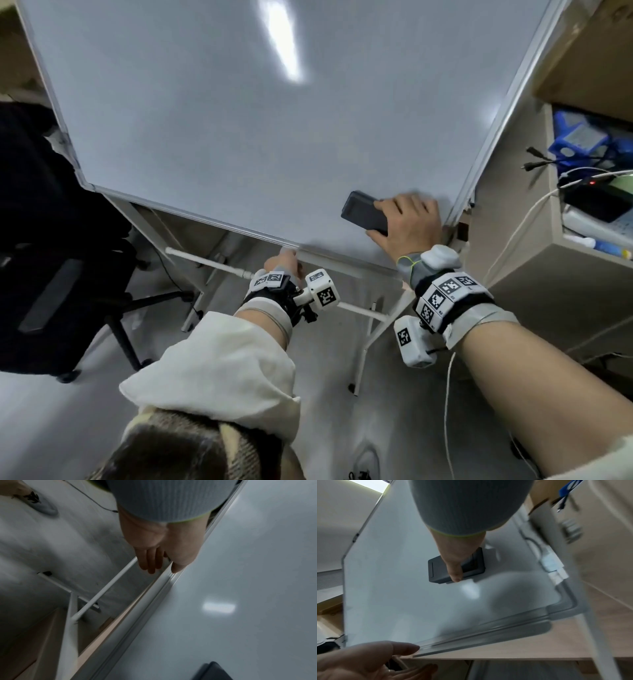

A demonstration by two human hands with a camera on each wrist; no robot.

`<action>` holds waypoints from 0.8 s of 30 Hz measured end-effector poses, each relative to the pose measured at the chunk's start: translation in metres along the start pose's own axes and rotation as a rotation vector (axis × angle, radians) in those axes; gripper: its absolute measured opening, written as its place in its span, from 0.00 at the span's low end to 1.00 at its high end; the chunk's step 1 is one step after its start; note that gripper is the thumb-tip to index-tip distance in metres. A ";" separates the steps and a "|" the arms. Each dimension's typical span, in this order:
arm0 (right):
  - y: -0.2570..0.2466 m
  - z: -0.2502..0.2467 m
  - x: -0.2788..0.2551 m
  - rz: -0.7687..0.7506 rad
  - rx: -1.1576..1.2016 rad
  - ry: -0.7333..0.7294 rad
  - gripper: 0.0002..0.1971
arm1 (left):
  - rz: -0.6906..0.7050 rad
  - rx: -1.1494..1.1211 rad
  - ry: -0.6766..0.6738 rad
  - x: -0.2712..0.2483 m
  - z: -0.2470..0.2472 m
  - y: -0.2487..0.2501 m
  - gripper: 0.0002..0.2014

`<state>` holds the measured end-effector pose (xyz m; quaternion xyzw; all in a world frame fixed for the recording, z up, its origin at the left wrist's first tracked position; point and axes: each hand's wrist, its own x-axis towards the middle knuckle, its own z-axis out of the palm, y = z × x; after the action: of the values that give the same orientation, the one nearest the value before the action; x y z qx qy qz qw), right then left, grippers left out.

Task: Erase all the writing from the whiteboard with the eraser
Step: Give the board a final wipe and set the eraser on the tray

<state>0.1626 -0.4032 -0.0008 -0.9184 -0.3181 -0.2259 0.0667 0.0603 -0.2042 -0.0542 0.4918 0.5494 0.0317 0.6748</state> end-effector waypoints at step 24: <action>-0.272 0.027 0.213 0.032 0.013 0.124 0.29 | 0.438 0.957 -0.050 0.173 -0.209 0.227 0.23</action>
<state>0.1544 -0.0631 0.0667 -0.9072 -0.3001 -0.2791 0.0956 0.0803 0.1450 -0.0002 0.8488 0.3704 -0.0943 0.3652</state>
